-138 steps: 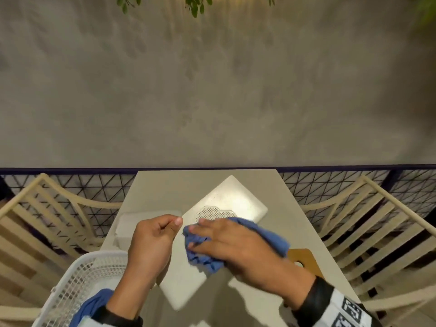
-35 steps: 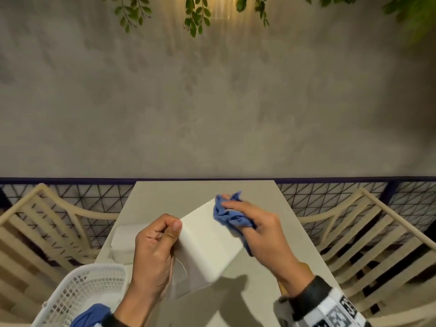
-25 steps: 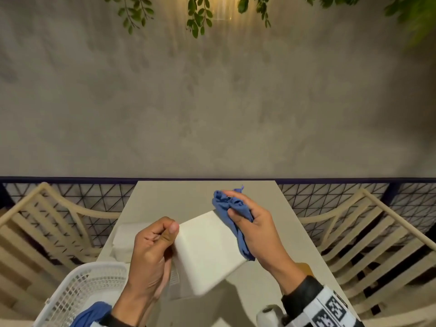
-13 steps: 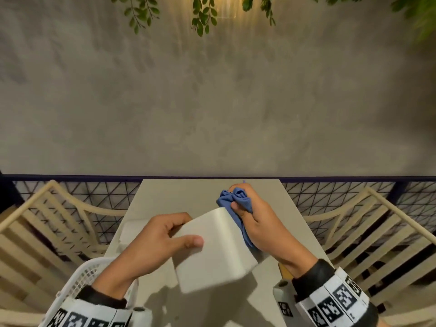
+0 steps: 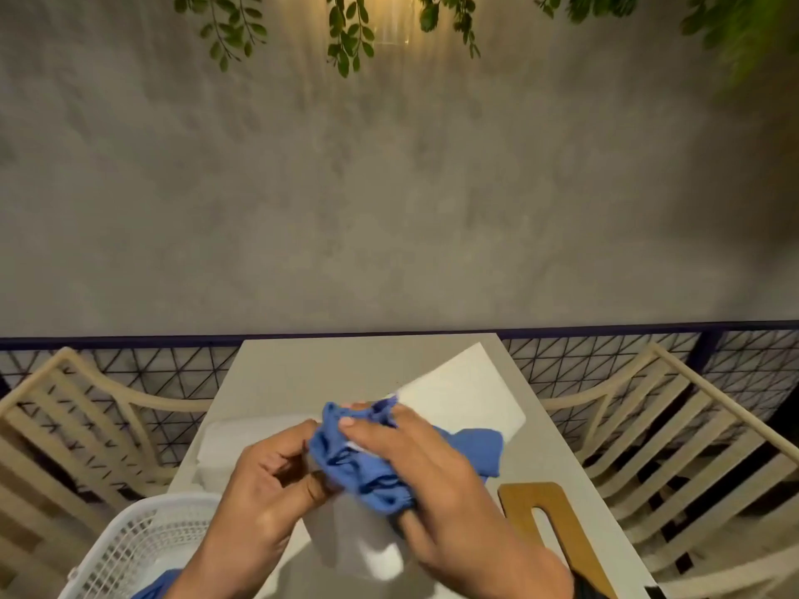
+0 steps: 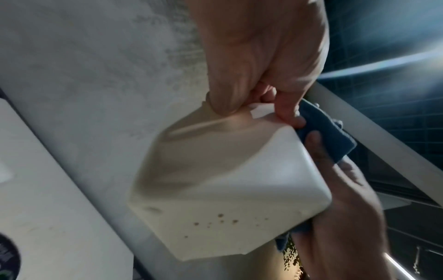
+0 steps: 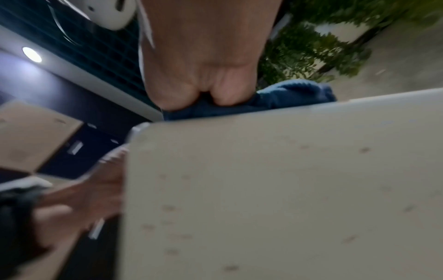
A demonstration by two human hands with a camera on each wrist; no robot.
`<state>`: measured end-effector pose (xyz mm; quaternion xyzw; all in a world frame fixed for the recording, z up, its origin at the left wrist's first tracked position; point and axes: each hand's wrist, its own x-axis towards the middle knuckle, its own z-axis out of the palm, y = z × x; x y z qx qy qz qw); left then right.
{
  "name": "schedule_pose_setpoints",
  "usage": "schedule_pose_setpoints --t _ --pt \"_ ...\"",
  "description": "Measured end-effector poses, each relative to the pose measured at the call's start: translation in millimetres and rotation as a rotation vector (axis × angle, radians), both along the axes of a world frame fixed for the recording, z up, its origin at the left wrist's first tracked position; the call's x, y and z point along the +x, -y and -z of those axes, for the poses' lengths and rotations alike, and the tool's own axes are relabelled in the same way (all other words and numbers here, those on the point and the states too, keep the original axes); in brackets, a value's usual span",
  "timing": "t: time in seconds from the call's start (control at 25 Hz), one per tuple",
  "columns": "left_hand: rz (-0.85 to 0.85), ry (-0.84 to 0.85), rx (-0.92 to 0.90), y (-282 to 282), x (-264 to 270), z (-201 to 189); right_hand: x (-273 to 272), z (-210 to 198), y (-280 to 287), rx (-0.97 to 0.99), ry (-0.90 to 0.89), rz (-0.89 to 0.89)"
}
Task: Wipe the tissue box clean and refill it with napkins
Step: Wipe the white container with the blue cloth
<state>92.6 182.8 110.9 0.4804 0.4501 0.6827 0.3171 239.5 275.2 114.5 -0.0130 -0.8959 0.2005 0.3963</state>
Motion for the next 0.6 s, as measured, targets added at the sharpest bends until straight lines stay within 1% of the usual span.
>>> schedule_pose_setpoints --t 0.04,0.08,0.12,0.16,0.2,0.24,0.28,0.32,0.36,0.4,0.44,0.48,0.56,0.6 --pt "0.002 0.006 -0.002 2 -1 1 6 3 -18 -0.057 -0.019 0.029" --pt "-0.006 -0.004 -0.005 4 -3 3 12 2 -38 -0.190 -0.039 0.122" --pt "-0.016 -0.014 -0.014 4 -5 3 16 -4 -54 -0.340 -0.052 0.252" --pt "-0.031 -0.012 -0.022 2 -5 4 19 -6 -63 -0.439 -0.030 0.329" --pt "-0.047 0.002 -0.032 -1 -5 5 16 -5 -59 -0.478 -0.017 0.325" --pt "-0.059 0.013 -0.034 -6 -6 6 10 -2 -43 -0.474 0.040 0.253" --pt "-0.064 0.034 -0.041 -12 -7 9 5 7 -21 -0.428 0.127 0.161" --pt "-0.056 0.062 -0.045 -16 -8 12 3 17 3 -0.343 0.148 0.092" --pt "-0.033 0.103 -0.051 -19 -9 15 6 27 12 -0.225 0.136 0.064" --pt "-0.002 0.148 -0.057 -20 -11 19 11 35 8 -0.123 0.124 0.067" --pt "0.024 0.184 -0.064 -18 -12 22 17 39 -5 -0.139 0.127 0.113" --pt "0.046 0.202 -0.068 -16 -12 24 23 41 -24 -0.237 0.126 0.203" --pt "0.081 0.201 -0.077 -16 -12 23 30 40 -66 -0.484 0.042 0.405" --pt "0.081 0.187 -0.088 -16 -11 24 33 42 -85 -0.581 0.032 0.502"
